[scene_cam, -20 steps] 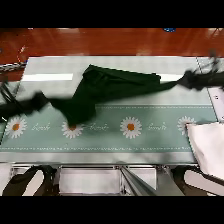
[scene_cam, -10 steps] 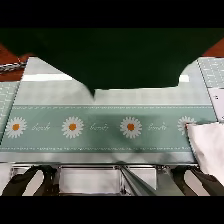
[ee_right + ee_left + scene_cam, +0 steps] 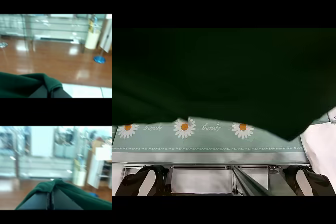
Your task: Fold the shirts.
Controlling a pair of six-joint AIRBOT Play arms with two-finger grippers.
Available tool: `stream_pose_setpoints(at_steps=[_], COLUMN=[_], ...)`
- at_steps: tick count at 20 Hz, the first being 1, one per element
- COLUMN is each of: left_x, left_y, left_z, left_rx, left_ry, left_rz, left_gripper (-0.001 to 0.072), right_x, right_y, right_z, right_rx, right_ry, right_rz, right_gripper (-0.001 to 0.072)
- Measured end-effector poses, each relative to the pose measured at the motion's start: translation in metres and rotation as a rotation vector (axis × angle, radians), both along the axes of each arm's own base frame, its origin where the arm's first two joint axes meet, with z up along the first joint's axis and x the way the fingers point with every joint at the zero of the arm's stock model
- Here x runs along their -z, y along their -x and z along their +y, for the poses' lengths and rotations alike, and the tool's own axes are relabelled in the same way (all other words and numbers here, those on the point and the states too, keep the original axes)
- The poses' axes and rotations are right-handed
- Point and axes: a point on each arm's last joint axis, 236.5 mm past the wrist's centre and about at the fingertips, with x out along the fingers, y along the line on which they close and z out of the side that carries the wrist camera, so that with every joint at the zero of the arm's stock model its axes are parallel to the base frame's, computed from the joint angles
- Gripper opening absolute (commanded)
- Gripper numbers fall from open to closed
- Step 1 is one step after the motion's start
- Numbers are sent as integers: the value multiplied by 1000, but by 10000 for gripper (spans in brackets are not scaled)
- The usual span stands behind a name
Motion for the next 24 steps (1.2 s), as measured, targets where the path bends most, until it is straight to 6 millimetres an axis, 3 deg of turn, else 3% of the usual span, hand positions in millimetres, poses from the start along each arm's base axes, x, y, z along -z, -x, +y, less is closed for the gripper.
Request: stream_pose_setpoints(at_steps=[2, 4, 8, 11, 17, 21, 24], left_x=[10, 28, 115, 205, 358, 442, 493], left_y=[13, 12, -38, -100, -241, -328, -377], left_z=[6, 11, 28, 30, 20, 7, -6], left_rx=[-46, -67, -77, -13, 110, 148, 169], left_ry=[-20, -12, 44, 103, 229, 305, 409], left_rz=[35, 103, 384, 626, 930, 1042, 1097], left_gripper=[17, 17, 17, 17, 17, 17, 17], right_x=[11, 28, 83, 141, 260, 343, 392], right_y=[8, 6, -24, -67, -183, -265, -316], right_z=[-3, -7, -12, -9, -22, -37, -46], right_rx=[22, 36, 16, -65, -170, -173, -164], right_ry=[-5, -19, -81, -147, -320, -472, -577], right_rz=[41, 101, 278, 453, 731, 834, 863], right_gripper=[18, 18, 18, 18, 18, 18, 18])
